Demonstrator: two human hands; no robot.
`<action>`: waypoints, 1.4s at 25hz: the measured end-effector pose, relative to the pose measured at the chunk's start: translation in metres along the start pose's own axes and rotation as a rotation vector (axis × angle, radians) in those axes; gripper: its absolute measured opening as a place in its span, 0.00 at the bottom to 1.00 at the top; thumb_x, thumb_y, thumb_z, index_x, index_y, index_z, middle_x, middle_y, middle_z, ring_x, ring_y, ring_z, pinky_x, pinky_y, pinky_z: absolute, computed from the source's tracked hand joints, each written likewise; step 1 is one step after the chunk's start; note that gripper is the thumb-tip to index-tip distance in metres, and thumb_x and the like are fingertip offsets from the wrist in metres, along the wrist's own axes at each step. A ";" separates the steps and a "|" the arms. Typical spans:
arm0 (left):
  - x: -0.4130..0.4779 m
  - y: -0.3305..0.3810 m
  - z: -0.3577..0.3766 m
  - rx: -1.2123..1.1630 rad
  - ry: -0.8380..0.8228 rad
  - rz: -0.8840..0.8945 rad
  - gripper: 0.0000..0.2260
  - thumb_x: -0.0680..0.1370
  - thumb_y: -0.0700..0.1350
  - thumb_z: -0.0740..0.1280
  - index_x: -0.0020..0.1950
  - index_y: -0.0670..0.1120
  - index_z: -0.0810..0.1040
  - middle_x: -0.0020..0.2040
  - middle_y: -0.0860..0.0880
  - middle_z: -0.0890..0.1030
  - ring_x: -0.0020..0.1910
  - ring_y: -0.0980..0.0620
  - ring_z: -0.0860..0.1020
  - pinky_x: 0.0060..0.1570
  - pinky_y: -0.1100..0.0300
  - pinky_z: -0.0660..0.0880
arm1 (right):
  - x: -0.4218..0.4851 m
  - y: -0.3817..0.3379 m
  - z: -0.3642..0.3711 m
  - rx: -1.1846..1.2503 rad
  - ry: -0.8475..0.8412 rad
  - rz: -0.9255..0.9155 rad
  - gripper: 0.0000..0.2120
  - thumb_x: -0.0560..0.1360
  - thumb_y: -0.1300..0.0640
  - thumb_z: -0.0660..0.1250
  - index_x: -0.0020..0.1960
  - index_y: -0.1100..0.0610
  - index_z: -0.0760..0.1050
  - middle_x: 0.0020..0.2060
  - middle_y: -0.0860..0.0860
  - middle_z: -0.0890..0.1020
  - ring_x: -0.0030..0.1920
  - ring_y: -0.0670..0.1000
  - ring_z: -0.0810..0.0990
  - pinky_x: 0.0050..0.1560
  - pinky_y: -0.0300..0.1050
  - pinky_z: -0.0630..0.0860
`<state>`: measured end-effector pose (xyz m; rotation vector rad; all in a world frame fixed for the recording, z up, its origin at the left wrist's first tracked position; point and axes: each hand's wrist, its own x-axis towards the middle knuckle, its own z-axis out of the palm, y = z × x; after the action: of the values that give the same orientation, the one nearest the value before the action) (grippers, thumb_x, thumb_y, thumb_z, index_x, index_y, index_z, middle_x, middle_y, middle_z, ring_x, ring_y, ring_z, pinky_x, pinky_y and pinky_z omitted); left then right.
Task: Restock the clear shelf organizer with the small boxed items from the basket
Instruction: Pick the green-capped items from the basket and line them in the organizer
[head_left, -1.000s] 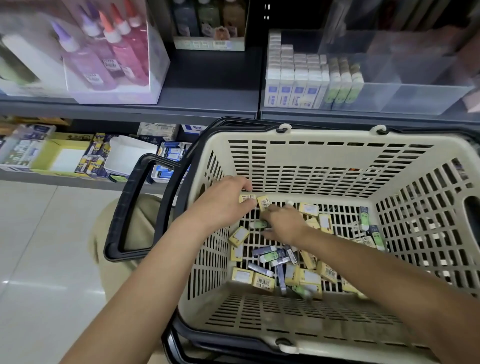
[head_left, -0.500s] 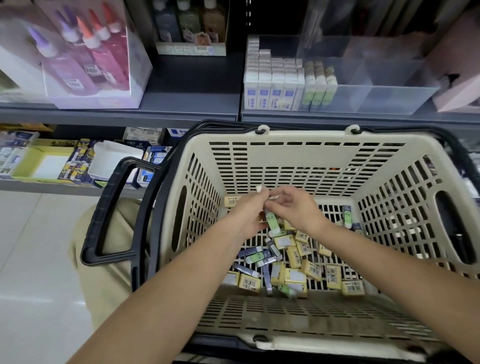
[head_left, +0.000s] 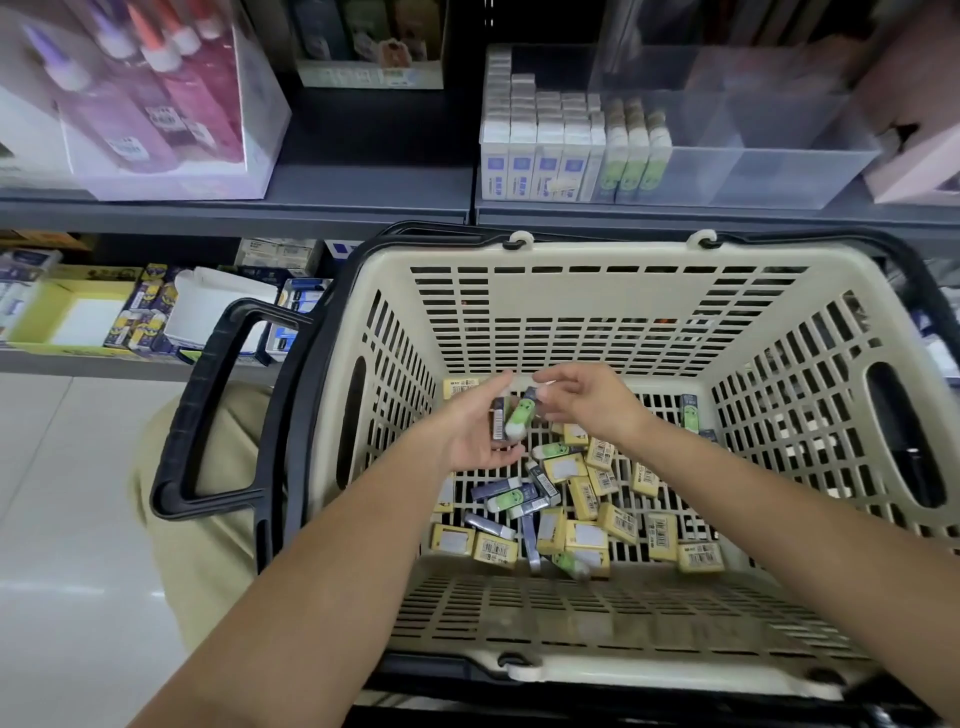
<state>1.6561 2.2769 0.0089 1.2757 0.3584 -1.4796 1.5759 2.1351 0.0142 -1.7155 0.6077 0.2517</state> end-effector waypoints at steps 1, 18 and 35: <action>0.001 0.000 -0.004 0.010 0.008 -0.001 0.17 0.75 0.60 0.64 0.49 0.46 0.76 0.39 0.49 0.78 0.36 0.53 0.75 0.34 0.58 0.77 | 0.000 0.000 0.001 0.019 -0.039 0.006 0.11 0.76 0.63 0.64 0.58 0.61 0.75 0.46 0.55 0.82 0.45 0.49 0.82 0.48 0.38 0.80; 0.018 -0.010 -0.025 -0.025 0.324 0.075 0.17 0.70 0.49 0.75 0.54 0.46 0.76 0.42 0.49 0.78 0.35 0.55 0.75 0.34 0.58 0.77 | 0.006 0.047 0.039 -1.361 -0.527 -0.308 0.34 0.69 0.45 0.68 0.71 0.48 0.60 0.55 0.51 0.72 0.54 0.53 0.67 0.47 0.47 0.71; 0.023 -0.016 -0.034 0.096 0.411 0.113 0.07 0.73 0.48 0.72 0.45 0.49 0.76 0.42 0.48 0.76 0.38 0.53 0.74 0.32 0.58 0.73 | -0.004 0.056 0.044 -1.418 -0.372 -0.359 0.32 0.70 0.44 0.68 0.69 0.51 0.60 0.58 0.55 0.70 0.55 0.58 0.72 0.46 0.50 0.74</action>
<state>1.6642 2.2969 -0.0297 1.6535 0.4788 -1.1452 1.5503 2.1710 -0.0416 -2.9521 -0.3150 0.8488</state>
